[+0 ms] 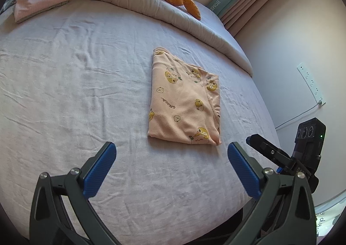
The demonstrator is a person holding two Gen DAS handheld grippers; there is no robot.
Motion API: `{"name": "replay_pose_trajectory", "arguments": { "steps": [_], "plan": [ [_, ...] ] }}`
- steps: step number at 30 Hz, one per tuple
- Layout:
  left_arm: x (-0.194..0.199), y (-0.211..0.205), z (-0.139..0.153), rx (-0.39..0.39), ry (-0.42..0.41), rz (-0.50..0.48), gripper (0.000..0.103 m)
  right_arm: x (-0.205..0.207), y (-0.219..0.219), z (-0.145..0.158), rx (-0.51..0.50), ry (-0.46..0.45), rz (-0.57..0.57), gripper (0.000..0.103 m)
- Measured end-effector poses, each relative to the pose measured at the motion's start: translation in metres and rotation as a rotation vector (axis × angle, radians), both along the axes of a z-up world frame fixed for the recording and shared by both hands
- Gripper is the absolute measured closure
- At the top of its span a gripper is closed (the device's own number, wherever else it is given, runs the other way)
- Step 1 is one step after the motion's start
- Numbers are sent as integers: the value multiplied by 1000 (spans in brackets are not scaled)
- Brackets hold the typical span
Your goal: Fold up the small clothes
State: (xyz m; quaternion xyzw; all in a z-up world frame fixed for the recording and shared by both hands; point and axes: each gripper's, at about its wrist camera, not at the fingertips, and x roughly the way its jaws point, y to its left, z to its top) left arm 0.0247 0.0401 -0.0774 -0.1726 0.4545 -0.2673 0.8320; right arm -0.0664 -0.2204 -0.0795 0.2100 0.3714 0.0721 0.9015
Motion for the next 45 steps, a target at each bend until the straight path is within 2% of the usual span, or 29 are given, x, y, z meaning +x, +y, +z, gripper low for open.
{"name": "replay_pose_trajectory", "arguments": {
  "steps": [5,14,20,30,33,37,40,45],
  "plan": [
    [3,-6,-2,27,-39,-6,0,3,-5,-2,12,0,-10,5],
    [7,-20,-5,23,-83,-67,0,10,-19,-10,57,13,-50,3],
    [12,-21,-6,-9,-100,-81,0,14,-30,-14,97,13,-76,1],
    [18,-28,-9,-13,-140,-113,0,16,-36,-14,97,-99,-87,1],
    [22,-28,-12,-28,-124,-124,0,18,-34,-15,84,-116,-72,1],
    [32,-29,-22,9,-58,-109,0,24,-34,-19,68,-82,-52,1],
    [39,-27,-30,1,-15,-95,0,24,-40,-22,87,-76,-60,1],
    [46,-27,-36,25,-7,-90,0,25,-50,-28,109,-64,-79,1]
  ]
}}
